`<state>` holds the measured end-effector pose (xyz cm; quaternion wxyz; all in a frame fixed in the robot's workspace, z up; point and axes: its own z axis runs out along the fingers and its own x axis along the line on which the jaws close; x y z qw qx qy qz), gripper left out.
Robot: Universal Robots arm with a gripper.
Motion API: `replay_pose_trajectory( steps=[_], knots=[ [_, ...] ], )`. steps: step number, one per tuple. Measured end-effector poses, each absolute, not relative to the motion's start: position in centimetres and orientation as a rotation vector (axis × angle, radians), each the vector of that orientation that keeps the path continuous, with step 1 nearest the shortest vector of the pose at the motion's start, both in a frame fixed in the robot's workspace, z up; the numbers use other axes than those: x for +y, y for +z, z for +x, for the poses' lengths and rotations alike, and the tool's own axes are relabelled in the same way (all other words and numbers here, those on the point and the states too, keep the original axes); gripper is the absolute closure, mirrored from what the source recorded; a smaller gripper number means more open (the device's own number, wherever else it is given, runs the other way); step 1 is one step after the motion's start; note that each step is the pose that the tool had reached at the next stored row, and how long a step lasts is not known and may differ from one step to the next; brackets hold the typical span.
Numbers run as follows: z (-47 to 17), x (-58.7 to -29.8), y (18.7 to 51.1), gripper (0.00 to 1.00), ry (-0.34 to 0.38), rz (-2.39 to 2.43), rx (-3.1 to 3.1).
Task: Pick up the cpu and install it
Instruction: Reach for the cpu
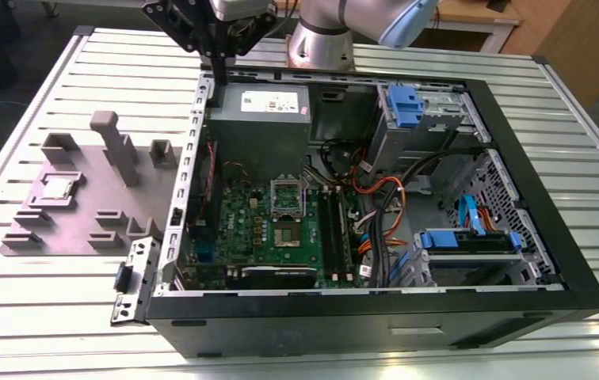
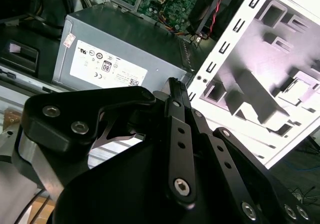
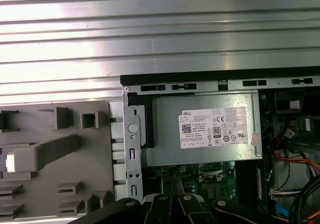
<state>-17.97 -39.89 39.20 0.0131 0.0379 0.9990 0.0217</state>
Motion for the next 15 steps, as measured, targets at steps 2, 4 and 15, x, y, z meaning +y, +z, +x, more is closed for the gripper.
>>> replay_pose_trajectory(
  steps=[2,4,15],
  knots=[
    [-18.02,-39.89,39.20,0.89,0.068,0.118,3.112],
    [-18.05,-39.89,39.20,0.89,0.068,0.118,3.113],
    [-18.33,-39.89,39.19,0.89,0.068,0.118,3.113]
  ],
)
